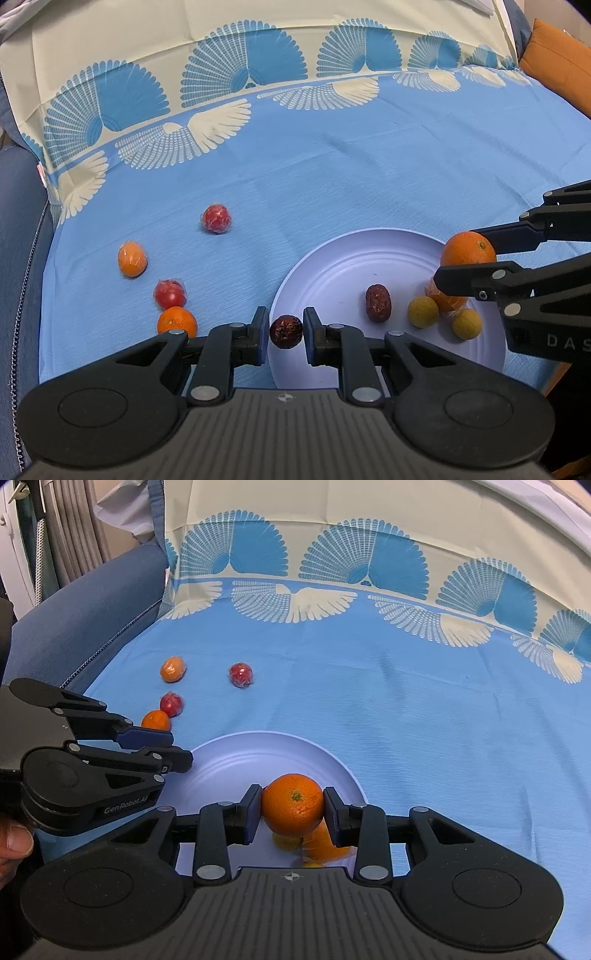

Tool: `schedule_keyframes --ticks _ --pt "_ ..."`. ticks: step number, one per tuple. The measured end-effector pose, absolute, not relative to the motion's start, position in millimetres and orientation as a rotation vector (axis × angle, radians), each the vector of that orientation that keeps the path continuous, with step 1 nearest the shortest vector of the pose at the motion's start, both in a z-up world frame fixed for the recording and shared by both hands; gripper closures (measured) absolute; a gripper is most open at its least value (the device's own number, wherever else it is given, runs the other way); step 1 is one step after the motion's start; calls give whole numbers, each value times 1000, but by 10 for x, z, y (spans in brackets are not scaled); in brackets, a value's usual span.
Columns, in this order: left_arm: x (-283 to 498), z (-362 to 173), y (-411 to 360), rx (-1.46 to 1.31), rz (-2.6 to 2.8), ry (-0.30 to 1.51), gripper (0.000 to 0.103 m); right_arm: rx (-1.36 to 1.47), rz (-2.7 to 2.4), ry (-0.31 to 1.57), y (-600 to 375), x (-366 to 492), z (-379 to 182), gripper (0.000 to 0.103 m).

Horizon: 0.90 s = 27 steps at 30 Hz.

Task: Organize fruits
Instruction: 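Carry the date and orange over the lavender plate with both grippers, then open the left gripper to drop the date while the right gripper drops the orange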

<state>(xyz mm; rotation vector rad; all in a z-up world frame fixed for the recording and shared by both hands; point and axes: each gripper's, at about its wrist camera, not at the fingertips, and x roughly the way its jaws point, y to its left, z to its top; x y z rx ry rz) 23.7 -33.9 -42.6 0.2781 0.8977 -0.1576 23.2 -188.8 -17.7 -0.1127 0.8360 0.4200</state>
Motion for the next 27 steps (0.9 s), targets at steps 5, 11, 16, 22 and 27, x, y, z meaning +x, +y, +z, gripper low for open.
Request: schedule_keyframes --ticks 5,11,16,22,27 --pt "236 -421 -350 281 -158 897 82 -116 420 835 -1883 224 -174 65" --pt "227 -422 -355 285 -163 897 82 -118 419 838 -1881 223 -169 65" --pt "221 -424 -361 289 -166 897 82 -116 419 840 -1887 226 -167 65" --pt "222 -426 -370 290 -165 898 74 -128 411 842 -1880 232 -170 63" --pt "231 -423 -370 292 -167 898 73 -131 390 829 -1882 230 -164 48"
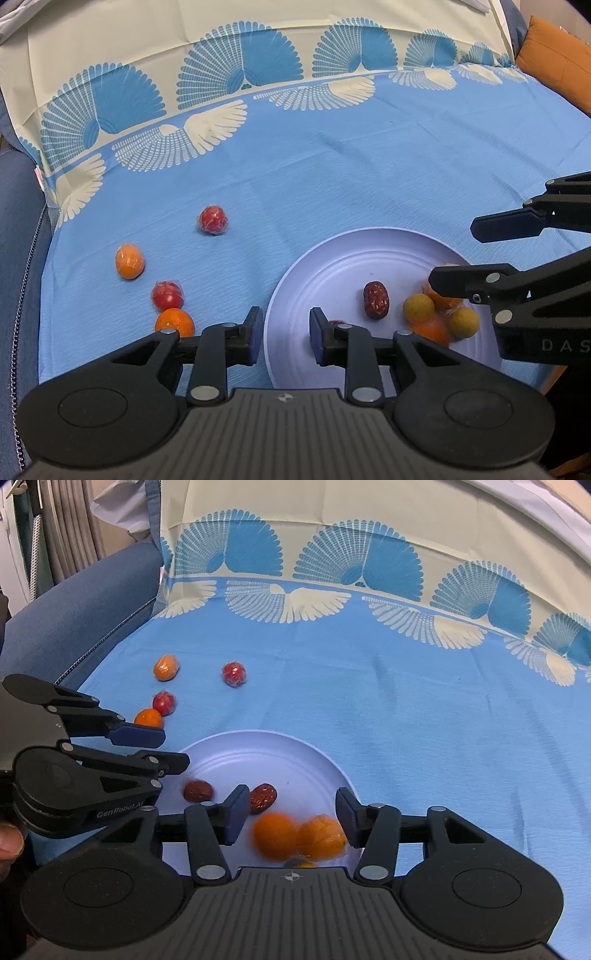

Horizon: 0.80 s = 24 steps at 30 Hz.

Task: Organize fruits
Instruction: 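Open the left gripper to drop the date while the right gripper drops the orange, then grasp a plastic-wrapped red fruit with the left gripper while the right gripper grasps a loose orange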

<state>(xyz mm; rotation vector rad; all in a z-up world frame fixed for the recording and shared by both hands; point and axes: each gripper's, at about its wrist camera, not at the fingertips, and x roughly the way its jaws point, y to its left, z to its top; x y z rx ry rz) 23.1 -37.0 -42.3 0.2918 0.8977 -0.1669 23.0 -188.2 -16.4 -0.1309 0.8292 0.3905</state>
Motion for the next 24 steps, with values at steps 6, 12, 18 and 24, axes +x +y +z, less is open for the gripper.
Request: schedule_keyframes --ticks 6,12,18,24 --pt "231 -410 -370 294 -160 893 73 -137 384 824 -1888 223 -167 45" --pt "213 -383 -370 297 -144 882 73 -138 377 820 -1875 214 -160 45" --pt "239 -288 -264 249 -110 864 86 -141 376 811 -1875 208 -153 45" --pt "519 46 267 111 -48 857 89 -119 369 775 -1914 189 -99 79"
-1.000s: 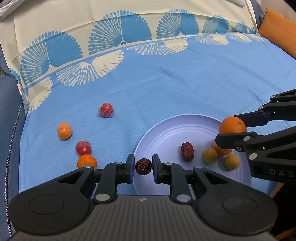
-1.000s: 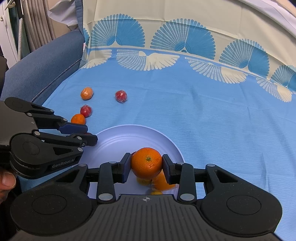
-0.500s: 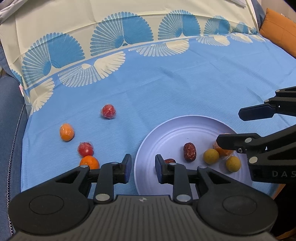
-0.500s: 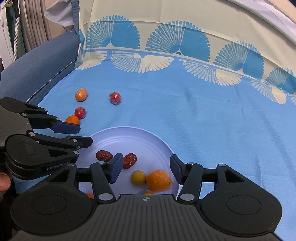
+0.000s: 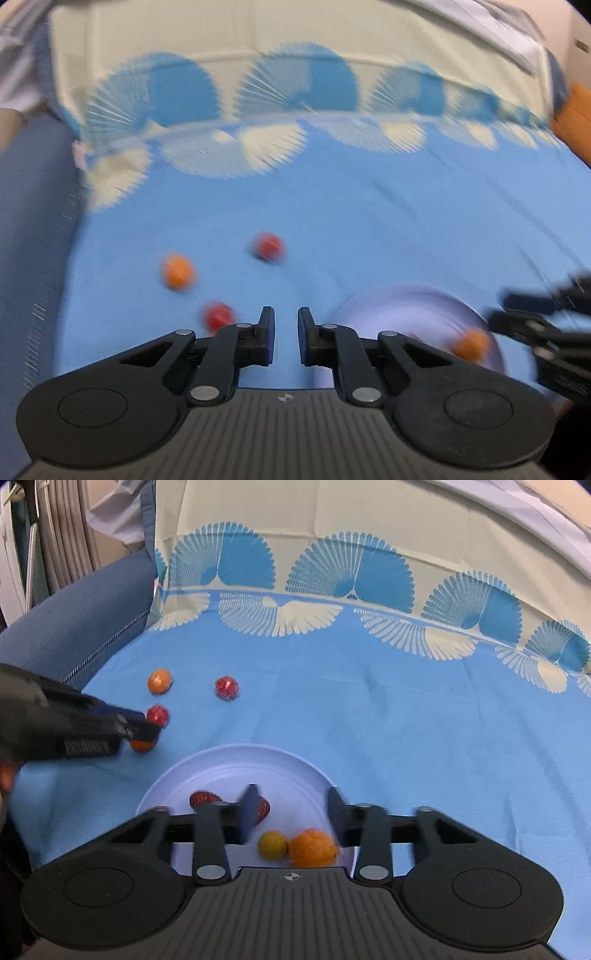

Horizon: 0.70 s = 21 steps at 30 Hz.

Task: Organize fruits
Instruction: 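Grasp a plastic-wrapped red fruit with the left gripper while the right gripper grasps a loose orange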

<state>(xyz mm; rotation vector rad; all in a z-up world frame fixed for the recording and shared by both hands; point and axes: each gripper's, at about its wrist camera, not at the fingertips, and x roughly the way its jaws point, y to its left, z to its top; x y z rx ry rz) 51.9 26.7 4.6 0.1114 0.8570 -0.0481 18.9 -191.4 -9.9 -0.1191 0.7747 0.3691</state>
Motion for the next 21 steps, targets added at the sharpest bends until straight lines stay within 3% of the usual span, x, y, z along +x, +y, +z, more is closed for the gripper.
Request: schedule_keyframes --ticks 2,6,11,18,20,21 --pt "674 190 508 85 -10 845 89 -103 372 746 -1921 191 -55 86" --pt "932 259 1041 -97 67 868 89 -78 371 695 -1909 197 33 86" --pt "1020 -149 1291 -288 80 1012 89 -36 395 702 -1855 274 49 86" --pt "1224 -326 1267 -298 51 1085 80 -65 512 736 -1459 332 -29 85" --pt "1220 -367 1297 -303 51 1092 68 -73 540 743 -1340 344 -43 85" --pt "1232 -389 1303 -309 51 1101 68 -74 554 747 -1283 349 -49 85"
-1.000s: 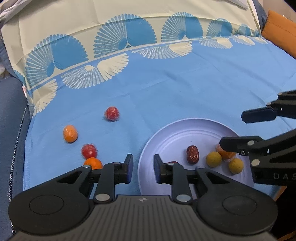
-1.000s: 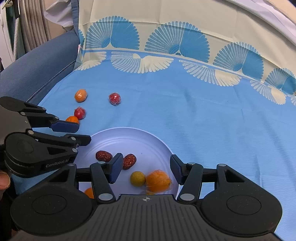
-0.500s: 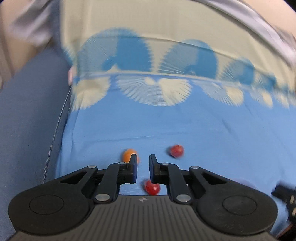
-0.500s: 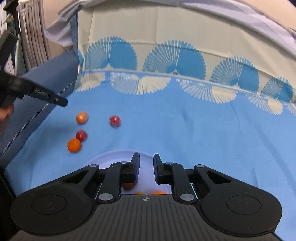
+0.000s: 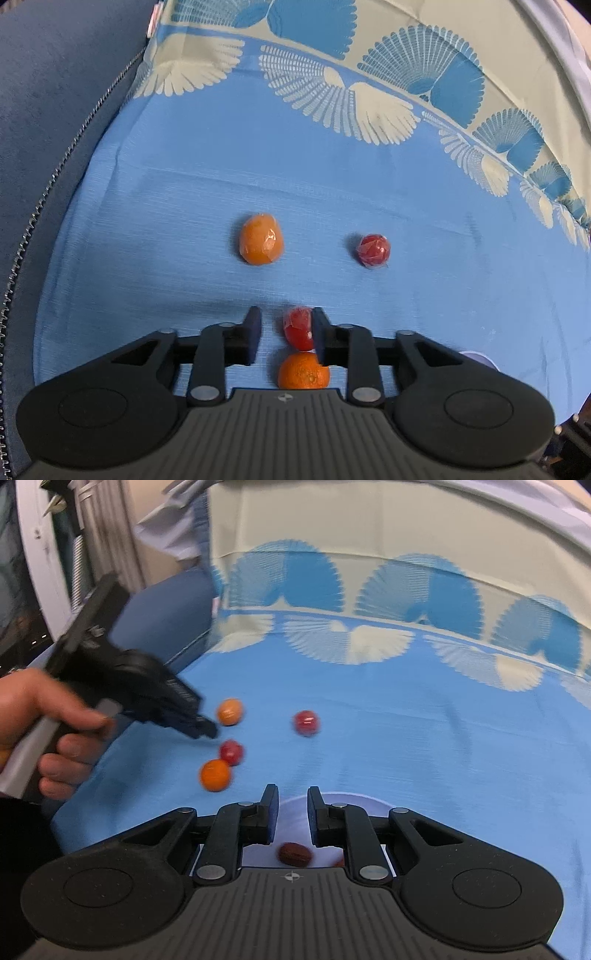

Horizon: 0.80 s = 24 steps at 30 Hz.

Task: Organize fruits
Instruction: 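Grasp a plastic-wrapped red fruit with the left gripper while the right gripper grasps a loose orange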

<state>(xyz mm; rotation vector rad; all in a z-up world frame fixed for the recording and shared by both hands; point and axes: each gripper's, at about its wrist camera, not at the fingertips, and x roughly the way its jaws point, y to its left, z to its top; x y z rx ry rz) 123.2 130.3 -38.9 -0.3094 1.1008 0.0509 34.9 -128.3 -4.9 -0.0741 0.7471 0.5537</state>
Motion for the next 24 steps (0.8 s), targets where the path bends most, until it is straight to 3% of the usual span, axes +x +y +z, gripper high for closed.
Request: schedule_keyframes --ticks 7,15,18,24 --pt "1364 -537 1153 -252 36 1146 68 -86 624 773 -972 378 -84 81" --pt "1484 -655 1050 -223 24 1173 66 -108 651 799 -773 431 -150 63" --pt "1500 -701 992 -185 13 1202 72 -123 661 808 -674 478 -197 58" --pt "1379 -465 1259 -215 142 1081 74 -140 676 824 -421 628 -326 57"
